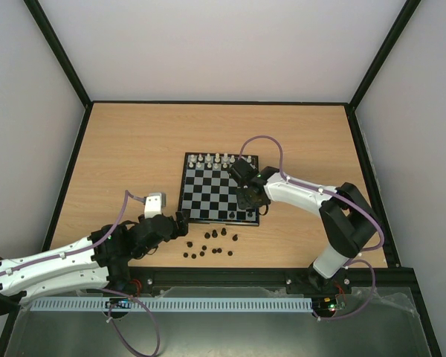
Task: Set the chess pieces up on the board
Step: Place the chess piece on the chessboard.
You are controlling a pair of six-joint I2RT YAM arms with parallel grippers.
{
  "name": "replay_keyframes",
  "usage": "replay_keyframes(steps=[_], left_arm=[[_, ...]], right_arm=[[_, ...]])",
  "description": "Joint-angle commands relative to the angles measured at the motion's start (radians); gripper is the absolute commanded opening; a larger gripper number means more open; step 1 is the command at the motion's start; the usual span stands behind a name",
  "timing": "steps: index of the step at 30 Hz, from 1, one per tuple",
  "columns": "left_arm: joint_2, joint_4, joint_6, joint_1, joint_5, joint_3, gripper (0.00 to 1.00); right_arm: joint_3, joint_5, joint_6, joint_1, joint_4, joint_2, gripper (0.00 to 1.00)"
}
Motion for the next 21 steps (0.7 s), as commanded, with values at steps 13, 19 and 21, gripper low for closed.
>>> replay_keyframes(steps=[13, 19, 21], left_arm=[[0.002, -0.013, 0.004, 0.004, -0.012, 0.000, 0.99], [0.006, -0.011, 0.002, 0.004, -0.007, -0.001, 0.99], [0.007, -0.011, 0.003, 0.005, -0.007, 0.001, 0.99]], right_arm=[[-0.032, 0.004, -0.006, -0.009, -0.027, 0.009, 0.10], [-0.036, 0.003, -0.006, -0.008, -0.021, 0.004, 0.17], [-0.032, 0.004, -0.006, -0.008, -0.024, -0.002, 0.20]])
